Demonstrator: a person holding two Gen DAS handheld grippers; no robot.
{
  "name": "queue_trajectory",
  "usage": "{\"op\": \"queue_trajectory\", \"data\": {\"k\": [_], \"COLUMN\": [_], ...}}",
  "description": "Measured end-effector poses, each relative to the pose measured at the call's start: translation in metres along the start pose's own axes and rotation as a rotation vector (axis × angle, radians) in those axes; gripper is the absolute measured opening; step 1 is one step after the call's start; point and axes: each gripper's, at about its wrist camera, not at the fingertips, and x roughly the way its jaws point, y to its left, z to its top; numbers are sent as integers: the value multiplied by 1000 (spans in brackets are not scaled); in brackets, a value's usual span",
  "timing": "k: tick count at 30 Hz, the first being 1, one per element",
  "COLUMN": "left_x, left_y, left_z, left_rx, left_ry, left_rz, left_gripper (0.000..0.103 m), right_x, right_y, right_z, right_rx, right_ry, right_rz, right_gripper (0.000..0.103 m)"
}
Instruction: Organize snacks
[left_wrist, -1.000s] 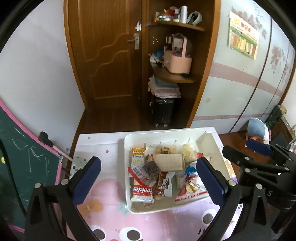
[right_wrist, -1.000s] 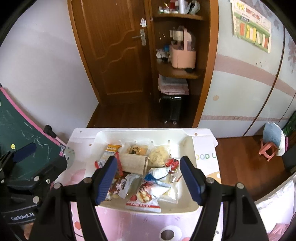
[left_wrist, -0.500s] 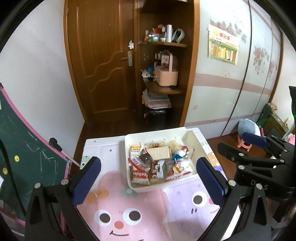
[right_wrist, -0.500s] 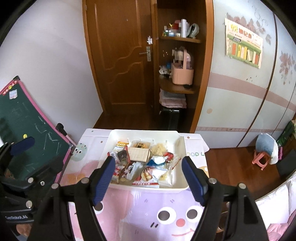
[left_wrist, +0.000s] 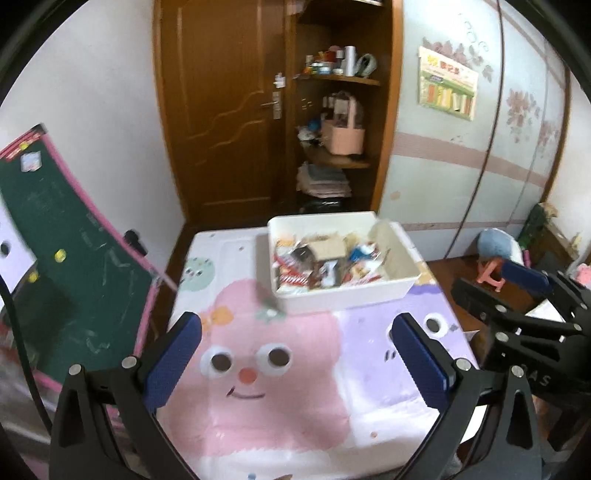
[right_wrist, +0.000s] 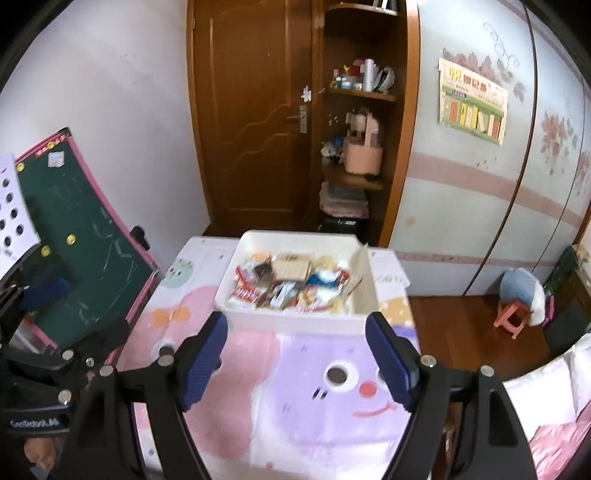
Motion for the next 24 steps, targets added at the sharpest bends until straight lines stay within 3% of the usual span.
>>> {"op": "queue_trajectory", "data": {"k": [5,12,24], "left_x": [3,15,30], "left_y": [3,-1,-1], "left_z": [-28,-54,-63], "left_rx": [-34,-56,-85], "left_ry": [60,116,168], "left_rz": [-8,-1,28], "left_gripper": [102,102,102], "right_x": [6,5,14], "right_y": [3,6,-2], "right_z": [-35,-64,-72], "right_rx": [54,81,106], "right_ry": [85,112,136], "right_rz": [46,11,29], "right_gripper": [78,78,78]}}
